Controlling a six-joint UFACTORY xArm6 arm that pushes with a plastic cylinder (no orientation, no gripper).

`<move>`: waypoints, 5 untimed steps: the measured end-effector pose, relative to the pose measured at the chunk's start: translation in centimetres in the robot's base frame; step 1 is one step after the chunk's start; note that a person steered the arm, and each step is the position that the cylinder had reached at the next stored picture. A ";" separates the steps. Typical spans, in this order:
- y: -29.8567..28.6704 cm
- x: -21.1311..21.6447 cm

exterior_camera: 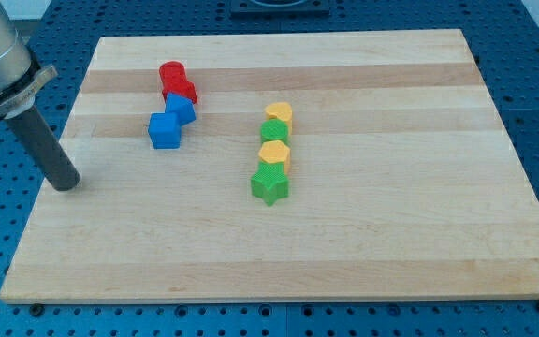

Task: Move the arm left to the green circle

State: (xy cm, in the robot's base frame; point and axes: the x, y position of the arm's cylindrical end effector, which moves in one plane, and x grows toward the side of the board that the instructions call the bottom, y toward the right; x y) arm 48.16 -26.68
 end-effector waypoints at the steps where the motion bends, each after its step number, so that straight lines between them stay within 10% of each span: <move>1: 4.1 0.0; 5: 20.3 -3.0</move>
State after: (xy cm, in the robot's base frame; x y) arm 45.17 -6.35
